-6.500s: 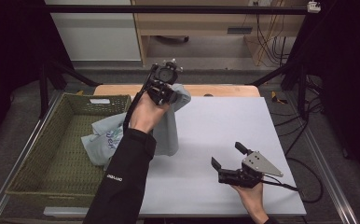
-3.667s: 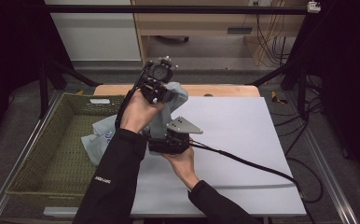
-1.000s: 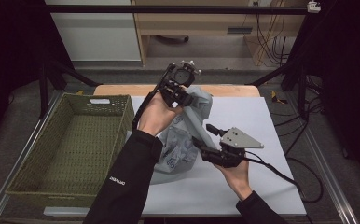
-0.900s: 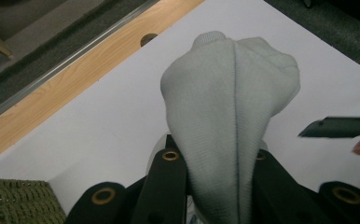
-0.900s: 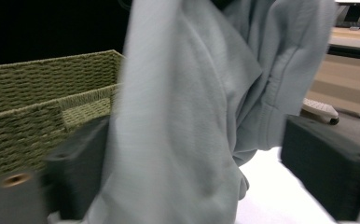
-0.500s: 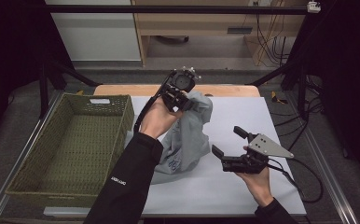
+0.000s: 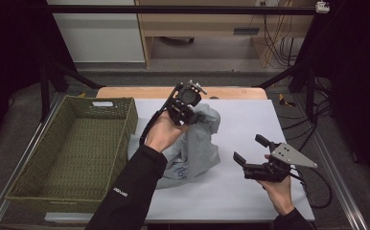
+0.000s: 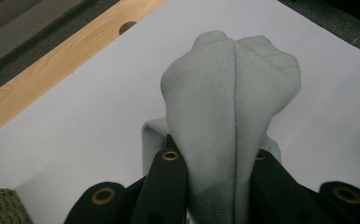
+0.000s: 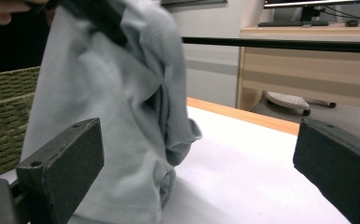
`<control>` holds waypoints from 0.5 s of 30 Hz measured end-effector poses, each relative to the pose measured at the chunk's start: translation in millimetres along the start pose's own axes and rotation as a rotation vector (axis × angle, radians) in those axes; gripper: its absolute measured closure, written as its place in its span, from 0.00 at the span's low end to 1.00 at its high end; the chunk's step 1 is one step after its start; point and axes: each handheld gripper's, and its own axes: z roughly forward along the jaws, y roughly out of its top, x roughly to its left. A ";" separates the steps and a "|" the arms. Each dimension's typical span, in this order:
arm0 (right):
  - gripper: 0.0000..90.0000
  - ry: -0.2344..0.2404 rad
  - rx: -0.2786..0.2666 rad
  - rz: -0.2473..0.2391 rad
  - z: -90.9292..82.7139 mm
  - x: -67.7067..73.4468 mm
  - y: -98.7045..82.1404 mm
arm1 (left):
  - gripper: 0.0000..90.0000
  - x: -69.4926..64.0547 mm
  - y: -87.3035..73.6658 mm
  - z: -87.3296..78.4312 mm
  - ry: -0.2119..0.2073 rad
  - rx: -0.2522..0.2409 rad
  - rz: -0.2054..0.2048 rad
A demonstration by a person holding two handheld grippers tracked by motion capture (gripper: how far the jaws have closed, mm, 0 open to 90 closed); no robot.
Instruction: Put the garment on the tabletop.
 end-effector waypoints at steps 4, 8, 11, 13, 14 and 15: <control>0.02 -0.015 -0.004 0.002 -4.3 -7.0 -6.6 | 0.92 -3.7 -9.5 9.7 -0.012 -0.018 0.008; 0.02 -0.019 -0.002 0.008 -10.0 -12.3 -12.7 | 0.92 -9.5 -19.1 21.4 -0.034 -0.022 0.008; 0.02 -0.028 -0.008 0.005 -12.5 -17.0 -16.6 | 0.92 -11.5 -22.2 25.7 -0.043 -0.027 0.027; 0.02 -0.022 -0.006 0.012 -13.1 -18.9 -19.2 | 0.92 -14.3 -27.5 33.8 -0.030 -0.041 0.031; 0.02 -0.028 0.003 0.028 -13.6 -18.7 -19.8 | 0.92 -15.1 -29.2 36.9 -0.030 -0.042 0.030; 0.02 -0.030 0.002 0.027 -13.9 -19.0 -20.8 | 0.92 -15.9 -30.7 39.8 -0.030 -0.045 0.027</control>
